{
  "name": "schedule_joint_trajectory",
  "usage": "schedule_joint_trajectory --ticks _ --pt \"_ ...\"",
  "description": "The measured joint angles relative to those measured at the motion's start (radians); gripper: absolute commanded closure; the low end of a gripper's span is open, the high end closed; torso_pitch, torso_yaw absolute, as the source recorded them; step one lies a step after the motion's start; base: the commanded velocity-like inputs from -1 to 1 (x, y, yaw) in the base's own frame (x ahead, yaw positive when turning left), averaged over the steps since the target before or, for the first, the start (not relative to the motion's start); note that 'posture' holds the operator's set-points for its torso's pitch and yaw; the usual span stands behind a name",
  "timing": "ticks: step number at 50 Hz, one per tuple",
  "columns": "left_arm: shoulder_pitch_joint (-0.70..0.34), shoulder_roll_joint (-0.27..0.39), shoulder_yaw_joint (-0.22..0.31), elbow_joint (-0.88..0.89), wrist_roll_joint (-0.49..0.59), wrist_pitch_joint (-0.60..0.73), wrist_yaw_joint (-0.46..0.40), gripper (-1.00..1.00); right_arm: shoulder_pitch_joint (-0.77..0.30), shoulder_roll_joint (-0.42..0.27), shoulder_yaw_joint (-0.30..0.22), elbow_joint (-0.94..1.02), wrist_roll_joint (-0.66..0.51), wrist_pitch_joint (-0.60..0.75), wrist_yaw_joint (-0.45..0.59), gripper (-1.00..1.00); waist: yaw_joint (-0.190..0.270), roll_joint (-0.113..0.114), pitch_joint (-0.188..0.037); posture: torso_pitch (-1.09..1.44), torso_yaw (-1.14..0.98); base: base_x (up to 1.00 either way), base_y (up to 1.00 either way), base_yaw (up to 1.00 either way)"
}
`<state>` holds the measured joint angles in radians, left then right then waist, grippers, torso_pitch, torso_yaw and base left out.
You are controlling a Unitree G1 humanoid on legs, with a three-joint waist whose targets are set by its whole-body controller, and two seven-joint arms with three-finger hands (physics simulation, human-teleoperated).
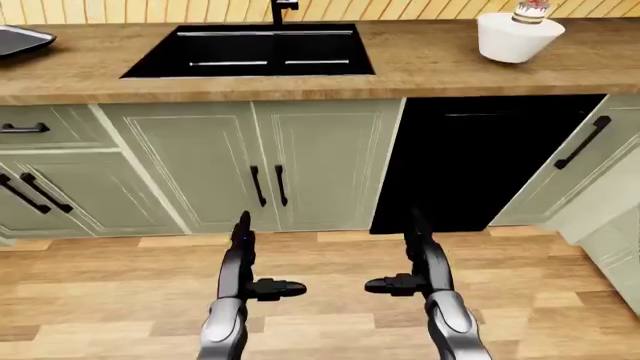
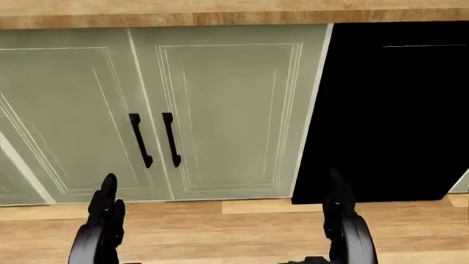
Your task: Pick up the bowl with cake and place it on the tray. Pick up the cupcake and place it on the tray.
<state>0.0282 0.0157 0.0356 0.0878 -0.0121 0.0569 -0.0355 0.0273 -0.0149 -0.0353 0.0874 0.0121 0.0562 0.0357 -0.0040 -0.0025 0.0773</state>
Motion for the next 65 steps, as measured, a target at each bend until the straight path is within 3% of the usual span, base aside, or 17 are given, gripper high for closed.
schedule_joint_trajectory --ticks 3,5,8,12,22,28,31,33,41,44,48,53,56,58,60,62,65 --pt "-0.013 0.012 0.012 -0.101 0.011 -0.008 0.004 -1.0 -0.016 0.002 0.012 -0.131 0.001 0.03 0.001 -1.0 0.006 -0.003 -0.054 0.0 0.0 0.0 0.0 0.0" --pt "-0.003 0.009 0.019 -0.158 0.001 0.0 -0.003 -1.0 -0.019 0.011 0.029 -0.165 -0.002 0.02 0.001 -1.0 0.007 -0.01 -0.04 0.0 0.0 0.0 0.0 0.0" --pt "0.016 0.002 0.008 -0.171 -0.008 0.02 -0.012 -1.0 -0.013 0.014 0.048 -0.153 -0.011 0.023 0.004 -1.0 0.01 -0.005 -0.061 0.0 0.0 0.0 0.0 0.0" --pt "0.019 0.004 0.006 -0.242 -0.012 0.115 -0.016 -1.0 -0.04 0.01 0.047 -0.169 -0.026 0.096 -0.002 -1.0 0.008 -0.002 -0.052 0.0 0.0 0.0 0.0 0.0" --pt "-0.195 0.075 0.124 -0.732 -0.087 0.57 0.006 -1.0 -0.274 -0.017 0.009 -0.527 -0.004 0.438 -0.021 -1.0 0.009 0.004 -0.082 0.0 0.0 0.0 0.0 0.0" --pt "-0.299 0.123 0.157 -0.801 -0.135 0.747 0.025 -1.0 -0.333 -0.029 -0.005 -0.636 0.02 0.578 -0.042 -1.0 0.014 0.011 -0.076 0.0 0.0 0.0 -0.14 0.0" --pt "-0.277 0.128 0.154 -0.769 -0.13 0.749 0.027 -1.0 -0.319 -0.022 0.012 -0.648 0.028 0.599 -0.043 -1.0 0.017 0.058 -0.063 0.0 0.0 0.0 -0.52 0.0" --pt "-0.276 0.125 0.146 -0.747 -0.124 0.749 0.025 -1.0 -0.314 -0.021 0.014 -0.641 0.033 0.599 -0.04 -1.0 0.018 0.06 -0.065 0.0 0.0 0.0 -0.51 0.0" --pt "-0.263 0.121 0.149 -0.724 -0.119 0.709 0.007 -1.0 -0.276 -0.012 0.033 -0.582 0.044 0.536 -0.025 -1.0 0.051 -0.025 -0.036 0.0 0.0 0.17 -0.65 0.0" --pt "-0.282 0.131 0.173 -0.73 -0.125 0.71 0.008 -1.0 -0.277 -0.009 0.037 -0.587 0.038 0.534 -0.021 -1.0 0.061 -0.073 -0.055 0.0 0.0 0.38 -0.82 0.0" --pt "-0.271 0.121 0.145 -0.727 -0.14 0.703 0.003 -1.0 -0.271 -0.017 0.01 -0.583 0.028 0.539 -0.026 -1.0 0.035 -0.058 -0.035 0.0 0.0 0.38 -0.82 0.0" --pt "-0.288 0.135 0.172 -0.709 -0.155 0.704 0.007 -1.0 -0.294 -0.02 0.009 -0.549 0.028 0.512 -0.022 -1.0 0.022 -0.017 -0.02 0.0 0.0 0.37 -0.61 0.0" --pt "-0.292 0.138 0.179 -0.704 -0.154 0.674 0.014 -1.0 -0.304 -0.017 0.017 -0.546 0.029 0.514 -0.022 -1.0 0.048 0.013 -0.022 0.0 0.0 0.38 -0.38 0.0" --pt "-0.279 0.139 0.182 -0.68 -0.156 0.661 0.014 -1.0 -0.293 -0.009 0.03 -0.552 0.03 0.52 -0.023 -1.0 0.057 0.02 -0.001 0.0 0.0 0.37 -0.28 0.0" --pt "-0.269 0.141 0.187 -0.663 -0.16 0.671 0.014 -1.0 -0.285 -0.008 0.034 -0.546 0.034 0.54 -0.021 -1.0 0.056 0.037 -0.025 0.0 0.0 0.36 -0.27 0.0" --pt "-0.284 0.15 0.192 -0.665 -0.166 0.675 0.016 -1.0 -0.292 -0.007 0.027 -0.554 0.034 0.554 -0.027 -1.0 0.059 0.027 -0.045 0.0 0.0 0.36 -0.27 0.0" --pt "-0.305 0.159 0.197 -0.694 -0.174 0.656 0.017 -1.0 -0.308 -0.008 0.02 -0.579 0.033 0.538 -0.033 -1.0 0.048 -0.024 -0.041 0.0 0.0 0.36 -0.26 0.0"
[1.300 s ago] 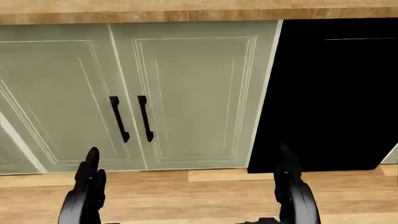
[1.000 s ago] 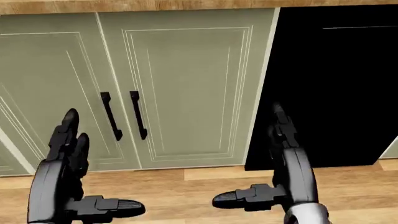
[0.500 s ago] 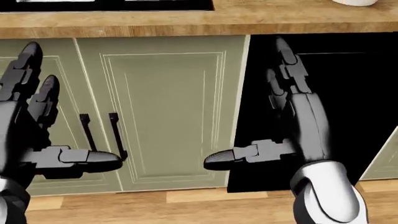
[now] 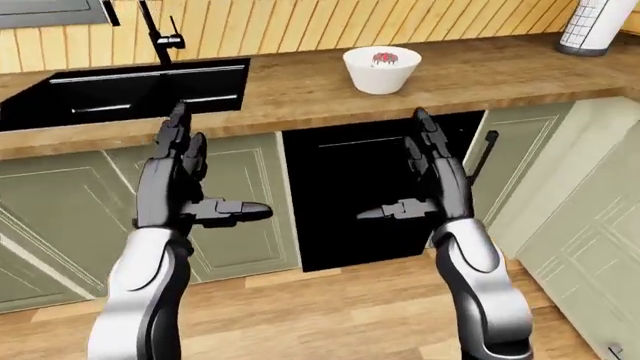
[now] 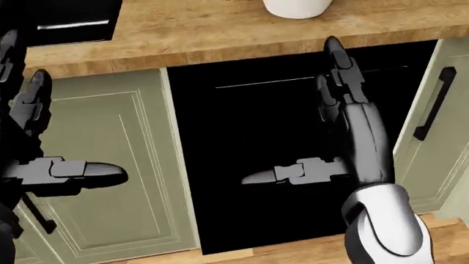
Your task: Pick up the bowl with cake and place it on the tray. Pick up the cupcake and place it on the tray.
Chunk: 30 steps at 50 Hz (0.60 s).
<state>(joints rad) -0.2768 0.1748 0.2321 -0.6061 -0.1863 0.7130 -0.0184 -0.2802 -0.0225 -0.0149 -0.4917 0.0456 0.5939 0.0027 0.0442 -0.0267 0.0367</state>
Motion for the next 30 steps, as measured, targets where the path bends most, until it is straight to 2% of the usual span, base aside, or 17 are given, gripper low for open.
schedule_joint_trajectory --ticks 3,6,12,15,17,22,24,25,26,28,30 --pt "0.011 -0.013 -0.023 0.004 -0.013 -0.002 -0.003 -1.0 0.009 -0.013 -0.02 0.005 0.001 0.003 -0.003 -1.0 -0.034 -0.025 0.011 0.0 0.0 0.34 -0.21 0.0" --pt "0.008 -0.001 -0.008 0.006 -0.026 0.03 0.0 -1.0 0.001 -0.013 -0.023 -0.03 0.006 0.032 -0.009 -1.0 -0.045 -0.03 0.008 0.0 0.0 0.0 0.0 0.0" --pt "-0.015 0.017 0.021 -0.013 -0.045 0.039 0.014 -1.0 -0.017 -0.016 -0.011 -0.058 0.026 0.047 -0.002 -1.0 -0.053 0.015 0.012 0.0 0.0 0.0 0.05 0.0" --pt "-0.036 0.026 0.014 -0.01 -0.073 0.053 0.013 -1.0 -0.002 -0.018 -0.037 -0.062 0.02 0.047 -0.015 -1.0 -0.054 0.029 0.0 0.0 0.0 0.0 0.0 0.97" --pt "-0.039 0.038 0.031 -0.019 -0.092 0.061 0.015 -1.0 -0.007 -0.021 -0.044 -0.059 0.017 0.048 -0.024 -1.0 -0.051 0.043 -0.005 0.0 0.0 0.0 0.0 1.0" --pt "-0.034 0.054 0.066 -0.025 -0.103 0.054 0.039 -1.0 -0.026 -0.018 -0.012 -0.059 0.021 0.042 -0.016 -1.0 -0.031 0.075 -0.008 0.0 0.0 0.0 0.0 1.0" --pt "-0.019 0.06 0.081 -0.024 -0.105 0.055 0.049 -1.0 -0.041 -0.009 0.006 -0.059 0.031 0.064 -0.008 -1.0 -0.026 0.059 0.014 0.0 0.0 0.0 0.0 0.0" --pt "-0.01 0.06 0.09 -0.02 -0.102 0.059 0.055 -1.0 -0.045 -0.007 0.015 -0.062 0.04 0.079 -0.003 -1.0 -0.033 0.058 0.018 0.0 0.0 0.0 0.0 0.0" --pt "-0.009 0.06 0.092 -0.012 -0.098 0.066 0.062 -1.0 -0.047 -0.007 0.017 -0.068 0.049 0.091 0.0 -1.0 -0.037 0.067 0.022 0.0 0.0 0.0 -0.19 0.0" --pt "-0.021 0.06 0.075 -0.003 -0.096 0.083 0.067 -1.0 -0.045 -0.011 0.007 -0.079 0.058 0.101 -0.001 -1.0 -0.039 0.088 0.015 0.0 0.0 0.0 -0.53 0.0" --pt "-0.032 0.059 0.054 -0.018 -0.103 0.086 0.061 -1.0 -0.045 -0.016 -0.012 -0.096 0.059 0.105 -0.009 -1.0 -0.043 0.099 0.003 0.0 0.0 0.0 -0.6 0.0"
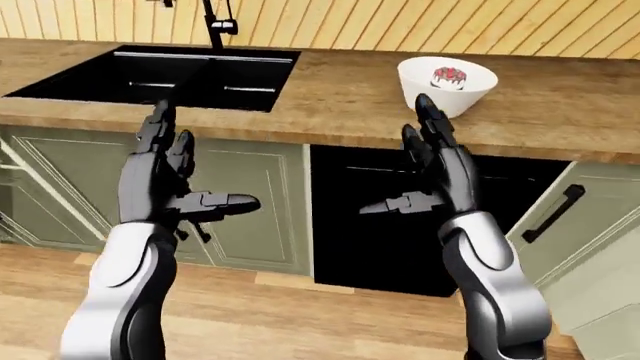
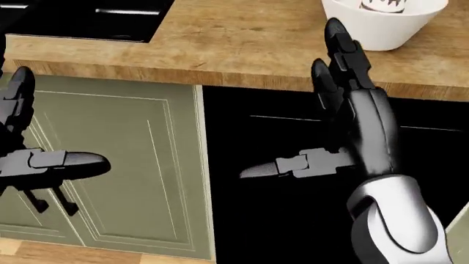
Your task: Pick up the bowl with cake and place it on the tray. Pick up the cupcake and place it on the tray.
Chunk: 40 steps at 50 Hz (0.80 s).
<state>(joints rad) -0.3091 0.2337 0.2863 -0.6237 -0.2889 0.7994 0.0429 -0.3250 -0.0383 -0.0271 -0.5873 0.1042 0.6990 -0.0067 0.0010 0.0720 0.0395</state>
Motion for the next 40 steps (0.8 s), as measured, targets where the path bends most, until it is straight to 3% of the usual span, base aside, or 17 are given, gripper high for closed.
schedule_joint_trajectory --ticks 3,7,12,14,16,23,26,33,34,35,38,40 --pt "-0.008 -0.005 -0.018 -0.026 -0.01 -0.011 -0.009 -1.0 -0.007 -0.004 -0.015 -0.02 -0.003 -0.01 -0.013 -1.0 -0.003 -0.004 -0.016 0.0 0.0 0.0 -0.6 0.0" --pt "0.001 -0.01 -0.018 -0.018 -0.004 -0.023 -0.013 -1.0 -0.003 -0.002 -0.004 -0.016 0.004 -0.017 -0.015 -1.0 0.004 -0.028 -0.014 0.0 0.0 0.0 -0.54 0.0" --pt "0.02 -0.015 -0.005 -0.002 0.012 -0.025 -0.012 -1.0 -0.001 -0.003 0.001 -0.016 0.012 -0.009 -0.016 -1.0 0.02 -0.123 -0.02 0.0 0.0 0.0 -0.36 0.0" --pt "0.021 -0.027 -0.021 -0.002 0.012 -0.028 -0.016 -1.0 0.004 -0.012 -0.015 -0.014 0.01 -0.01 -0.019 -1.0 0.001 -0.106 -0.011 0.0 0.0 0.0 -0.36 0.0" --pt "0.023 -0.029 -0.039 0.004 0.006 -0.026 -0.025 -1.0 0.017 -0.011 -0.029 -0.011 0.004 -0.007 -0.028 -1.0 -0.009 -0.111 -0.008 0.0 0.0 0.0 -0.07 0.0" --pt "-0.002 -0.013 -0.011 -0.026 -0.002 -0.019 -0.023 -1.0 0.0 -0.014 -0.014 -0.038 0.008 -0.007 -0.027 -1.0 -0.004 -0.097 -0.005 0.0 0.0 0.0 -0.04 0.0" --pt "-0.005 -0.013 -0.014 -0.03 -0.01 -0.025 -0.024 -1.0 -0.003 -0.015 -0.019 -0.041 0.005 -0.001 -0.028 -1.0 -0.002 -0.071 -0.013 0.0 0.0 0.0 -0.27 0.0" --pt "-0.006 -0.007 -0.014 -0.024 -0.014 -0.003 -0.013 -1.0 -0.01 -0.012 -0.008 -0.039 -0.004 0.016 -0.023 -1.0 0.003 0.001 0.001 0.0 0.0 0.04 -0.41 0.0" --pt "-0.003 -0.004 -0.008 -0.022 -0.012 -0.002 -0.011 -1.0 -0.01 -0.005 -0.002 -0.041 -0.002 0.018 -0.02 -1.0 0.013 -0.012 0.009 0.0 0.0 0.05 -0.6 0.0" --pt "0.001 -0.006 -0.005 -0.017 -0.01 0.001 -0.008 -1.0 -0.005 -0.005 0.004 -0.042 0.002 0.022 -0.017 -1.0 0.017 -0.007 0.01 0.0 0.0 0.06 -0.59 0.0" --pt "-0.004 -0.004 -0.002 -0.018 -0.004 0.016 0.0 -1.0 -0.01 -0.01 0.002 -0.047 0.01 0.043 -0.011 -1.0 0.017 0.012 -0.013 0.0 0.0 0.05 -0.52 0.0" --pt "-0.008 -0.004 -0.006 -0.034 -0.002 0.008 0.001 -1.0 -0.017 -0.012 -0.005 -0.067 0.009 0.043 -0.013 -1.0 0.019 -0.011 -0.022 0.0 0.0 0.05 -0.34 0.0"
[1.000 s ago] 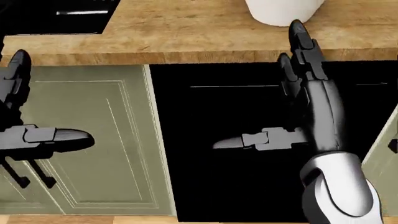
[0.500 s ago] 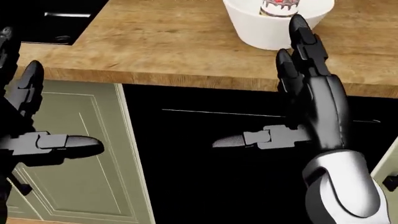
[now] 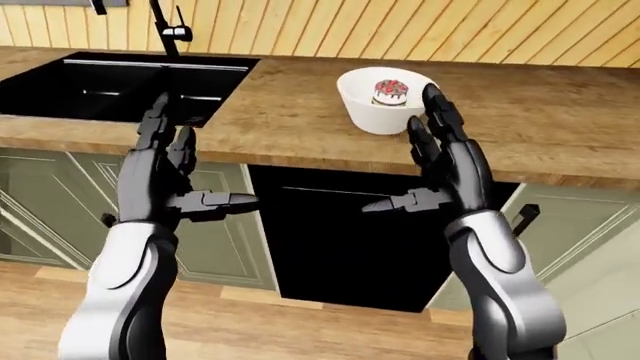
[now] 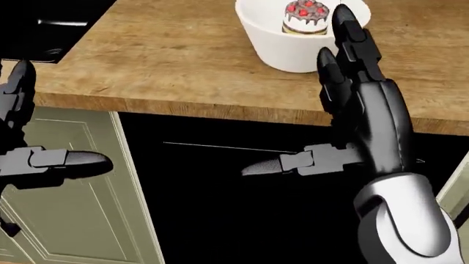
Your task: Pick up the bowl with cake and place it on the tray. Pick up the cupcake and place it on the tray.
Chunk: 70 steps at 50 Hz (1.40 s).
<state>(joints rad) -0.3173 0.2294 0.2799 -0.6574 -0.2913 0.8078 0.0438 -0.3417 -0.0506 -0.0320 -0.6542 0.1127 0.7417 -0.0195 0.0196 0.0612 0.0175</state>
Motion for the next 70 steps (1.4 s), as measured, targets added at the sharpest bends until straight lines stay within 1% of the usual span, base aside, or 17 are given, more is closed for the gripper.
schedule_joint_trajectory --ticks 4,6,10,16,21,26,28,31,36,39,45,50,51,54,59,65,70 --pt "0.006 -0.003 -0.003 0.004 0.002 -0.023 -0.007 -1.0 -0.002 -0.001 0.001 -0.023 0.0 -0.009 0.002 -1.0 0.012 -0.071 0.015 0.0 0.0 0.12 -0.29 0.0" --pt "0.005 -0.003 -0.005 0.013 0.005 -0.027 -0.009 -1.0 0.0 -0.002 0.0 -0.017 0.001 -0.015 0.004 -1.0 0.007 -0.119 0.006 0.0 0.0 0.15 -0.27 0.0" --pt "0.014 -0.017 -0.033 0.011 -0.002 -0.013 -0.019 -1.0 0.022 -0.01 -0.029 0.005 -0.009 -0.01 -0.004 -1.0 -0.019 -0.098 0.023 0.0 0.0 0.15 -0.25 0.0" --pt "-0.003 -0.012 -0.021 -0.02 0.004 0.003 -0.011 -1.0 0.014 -0.009 -0.015 -0.019 -0.009 -0.01 0.003 -1.0 -0.014 -0.071 0.023 0.0 0.0 0.2 0.0 0.0" --pt "0.005 -0.016 -0.022 -0.028 -0.002 -0.008 -0.018 -1.0 0.021 -0.011 -0.027 -0.019 -0.009 -0.016 0.0 -1.0 -0.03 -0.028 0.039 0.0 0.0 0.46 0.0 0.0" --pt "0.004 -0.012 -0.013 -0.017 -0.003 -0.003 -0.017 -1.0 0.011 -0.01 -0.02 -0.021 -0.009 -0.02 0.001 -1.0 -0.035 0.032 0.025 0.0 0.0 0.48 0.0 0.0" --pt "0.012 -0.009 -0.004 -0.011 0.001 -0.005 -0.013 -1.0 0.02 -0.001 -0.013 -0.03 0.001 -0.014 0.005 -1.0 -0.017 0.018 0.037 0.0 0.0 0.28 0.0 0.0" --pt "0.016 -0.007 0.006 -0.007 0.009 -0.013 -0.009 -1.0 0.011 -0.016 -0.047 -0.067 0.037 0.012 0.006 -1.0 -0.025 0.014 0.029 0.0 0.0 0.0 0.0 0.0" --pt "0.001 0.0 0.006 -0.005 0.004 0.0 -0.005 -1.0 -0.01 -0.067 -0.138 -0.156 0.091 0.052 -0.037 -1.0 -0.023 -0.08 0.039 0.0 0.0 0.0 0.0 0.0" --pt "0.003 -0.007 -0.009 -0.004 -0.008 0.025 -0.005 -1.0 -0.015 -0.091 -0.168 -0.185 0.123 0.088 -0.061 -1.0 -0.027 -0.066 0.038 0.0 0.0 0.0 0.0 0.0" --pt "-0.026 0.007 -0.004 -0.046 -0.031 0.049 0.0 -1.0 -0.025 -0.118 -0.187 -0.203 0.17 0.127 -0.092 -1.0 -0.038 -0.068 0.032 0.0 0.0 0.26 0.0 0.0" --pt "-0.027 0.013 0.012 -0.068 -0.026 0.024 0.009 -1.0 -0.032 -0.127 -0.192 -0.238 0.198 0.099 -0.098 -1.0 -0.028 0.024 0.039 0.0 0.0 0.37 0.0 0.0" --pt "-0.022 0.014 0.014 -0.058 -0.025 0.021 0.009 -1.0 -0.028 -0.119 -0.192 -0.239 0.207 0.102 -0.101 -1.0 -0.024 0.021 0.048 0.0 0.0 0.0 0.0 0.0" --pt "-0.01 0.009 0.011 -0.04 -0.018 0.026 0.013 -1.0 -0.025 -0.136 -0.211 -0.231 0.24 0.136 -0.117 -1.0 -0.027 0.012 0.037 0.0 0.0 0.0 0.0 0.0" --pt "-0.021 0.012 0.012 -0.043 -0.024 0.044 0.015 -1.0 -0.063 -0.189 -0.247 -0.253 0.27 0.181 -0.152 -1.0 -0.011 -0.086 0.036 0.0 0.0 0.0 0.0 0.0" --pt "-0.022 0.014 0.009 -0.036 -0.039 0.05 0.011 -1.0 -0.144 -0.289 -0.255 -0.266 0.24 0.256 -0.171 -1.0 -0.011 -0.064 0.023 0.0 0.0 0.0 0.0 0.0" --pt "-0.028 0.02 0.017 -0.055 -0.045 0.041 0.017 -1.0 -0.22 -0.369 -0.129 -0.28 0.071 0.334 -0.104 -1.0 -0.017 -0.057 0.021 0.0 0.0 0.0 0.0 0.0"
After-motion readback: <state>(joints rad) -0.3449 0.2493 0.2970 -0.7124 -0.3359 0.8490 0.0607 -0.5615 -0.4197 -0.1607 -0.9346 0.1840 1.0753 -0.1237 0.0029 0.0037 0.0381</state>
